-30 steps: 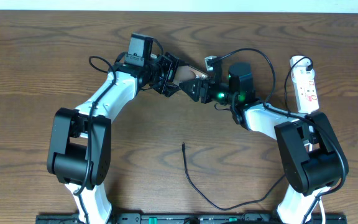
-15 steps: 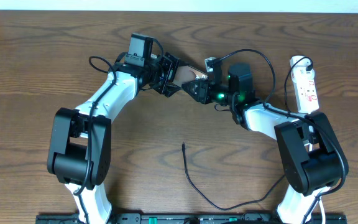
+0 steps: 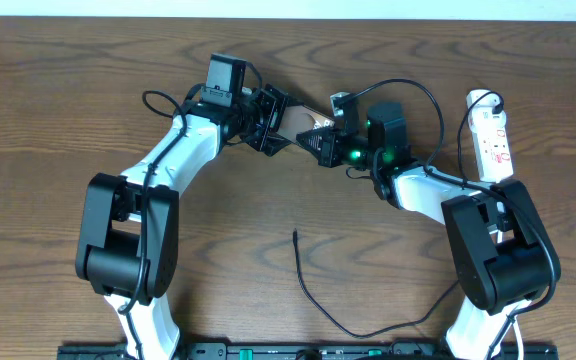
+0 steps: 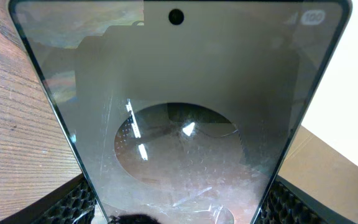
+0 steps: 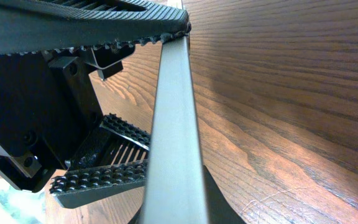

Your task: Plug charger to phone and switch on socket

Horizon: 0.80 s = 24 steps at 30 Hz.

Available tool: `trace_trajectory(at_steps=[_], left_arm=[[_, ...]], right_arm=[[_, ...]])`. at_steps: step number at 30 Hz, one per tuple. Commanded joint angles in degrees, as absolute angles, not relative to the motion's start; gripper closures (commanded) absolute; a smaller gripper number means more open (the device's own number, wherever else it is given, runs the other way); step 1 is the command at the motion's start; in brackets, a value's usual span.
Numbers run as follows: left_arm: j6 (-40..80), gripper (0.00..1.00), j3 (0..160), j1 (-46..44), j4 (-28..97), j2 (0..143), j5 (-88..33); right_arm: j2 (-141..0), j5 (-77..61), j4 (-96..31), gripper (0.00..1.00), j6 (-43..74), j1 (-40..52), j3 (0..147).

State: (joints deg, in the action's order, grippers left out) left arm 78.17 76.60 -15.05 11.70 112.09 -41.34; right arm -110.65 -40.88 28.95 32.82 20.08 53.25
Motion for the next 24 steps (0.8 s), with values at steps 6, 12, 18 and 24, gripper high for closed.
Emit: trace_trajectory(at_steps=[6,12,18,24], left_arm=[[75.4,0.11,78.1,-15.1,11.9,112.2,-44.3],[74.4,0.07,78.1,-14.6,11.9,112.2,-48.7],[72.3,0.07,78.1,-13.3,11.8,112.2,-54.2],[68.5,0.07,78.1,-11.4,11.8,112.2,-63.1]], right_arm=[[-111.0,-42.8,28.7,0.99,33.8,20.2,54.0],[-111.0,-43.1,28.7,0.99,34.3,18.6,54.0],[-111.0,-43.0,29.4,0.99,37.0,16.9,54.0],[-111.0,-43.0,32.4,0.99,50.5,12.9,54.0]])
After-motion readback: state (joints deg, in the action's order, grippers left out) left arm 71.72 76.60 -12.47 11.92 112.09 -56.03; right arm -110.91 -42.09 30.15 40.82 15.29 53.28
